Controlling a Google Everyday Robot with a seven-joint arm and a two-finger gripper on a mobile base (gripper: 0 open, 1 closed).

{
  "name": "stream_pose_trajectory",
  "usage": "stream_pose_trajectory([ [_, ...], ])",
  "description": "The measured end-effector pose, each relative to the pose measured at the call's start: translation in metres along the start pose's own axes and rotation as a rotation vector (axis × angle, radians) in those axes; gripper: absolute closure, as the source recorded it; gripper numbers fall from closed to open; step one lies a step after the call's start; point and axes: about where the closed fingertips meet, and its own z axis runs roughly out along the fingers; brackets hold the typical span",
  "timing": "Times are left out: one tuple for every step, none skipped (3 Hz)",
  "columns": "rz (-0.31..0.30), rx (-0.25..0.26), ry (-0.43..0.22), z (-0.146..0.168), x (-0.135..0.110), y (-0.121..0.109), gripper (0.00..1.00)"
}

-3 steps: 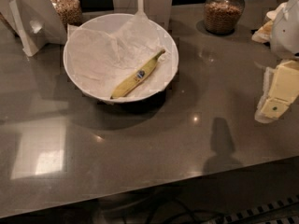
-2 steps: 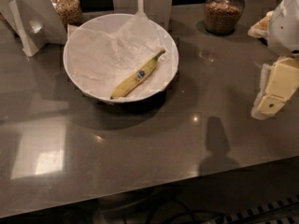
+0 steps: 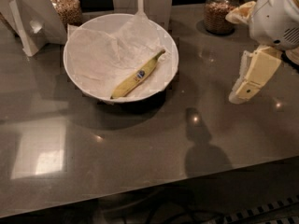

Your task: Pick banana from white bowl

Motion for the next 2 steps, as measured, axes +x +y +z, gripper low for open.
stream_pose_trajectory([
  [-0.029, -0.001, -0.159, 0.019, -0.026, -0.020, 0.00],
  [-0.032, -0.021, -0.320, 0.034, -0.056, -0.038, 0.00],
])
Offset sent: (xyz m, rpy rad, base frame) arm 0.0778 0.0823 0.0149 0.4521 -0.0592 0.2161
